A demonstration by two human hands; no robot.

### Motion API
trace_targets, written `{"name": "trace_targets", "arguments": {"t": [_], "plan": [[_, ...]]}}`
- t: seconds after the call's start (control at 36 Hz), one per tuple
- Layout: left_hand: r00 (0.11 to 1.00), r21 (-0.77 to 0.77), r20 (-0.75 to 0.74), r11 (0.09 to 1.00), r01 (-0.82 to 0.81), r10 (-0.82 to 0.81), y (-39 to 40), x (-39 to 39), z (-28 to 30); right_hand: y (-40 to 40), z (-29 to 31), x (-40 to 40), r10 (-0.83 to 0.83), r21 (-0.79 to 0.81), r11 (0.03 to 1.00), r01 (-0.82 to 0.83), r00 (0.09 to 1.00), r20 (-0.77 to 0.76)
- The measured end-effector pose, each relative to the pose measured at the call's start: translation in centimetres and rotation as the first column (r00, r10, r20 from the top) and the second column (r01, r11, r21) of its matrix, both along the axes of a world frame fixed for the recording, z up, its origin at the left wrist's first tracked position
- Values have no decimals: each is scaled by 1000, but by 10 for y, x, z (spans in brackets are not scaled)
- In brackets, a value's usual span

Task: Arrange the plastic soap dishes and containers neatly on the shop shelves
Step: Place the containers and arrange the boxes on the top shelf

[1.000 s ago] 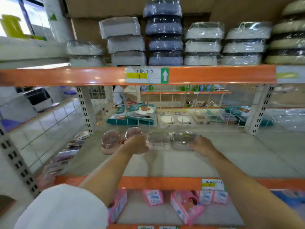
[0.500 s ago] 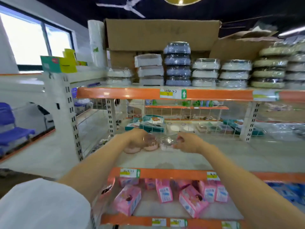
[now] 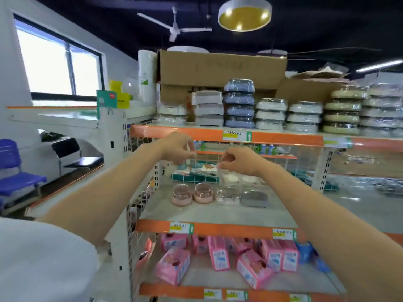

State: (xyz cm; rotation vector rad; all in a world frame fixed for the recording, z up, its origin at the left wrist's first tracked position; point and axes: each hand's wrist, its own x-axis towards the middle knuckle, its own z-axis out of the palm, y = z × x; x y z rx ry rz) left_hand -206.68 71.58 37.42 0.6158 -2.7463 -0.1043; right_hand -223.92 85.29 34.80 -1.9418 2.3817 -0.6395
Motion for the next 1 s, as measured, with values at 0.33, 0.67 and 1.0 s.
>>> {"name": "trace_targets", "arguments": {"t": [0.33,0.67,1.0], "plan": [[965,11,-247,997,-82,83,-17,17,39,-20,60,0,-32,-183,983,31,999,-2],[945,9,-274,983,-181,177,-57,-6,49,-73,73,-40,-38,-192,980,44,999,37],[901,-38,-220,920,-390,373,-132,-53,63,-144,86,-109,-66,-227,971,79,996,64]]}}
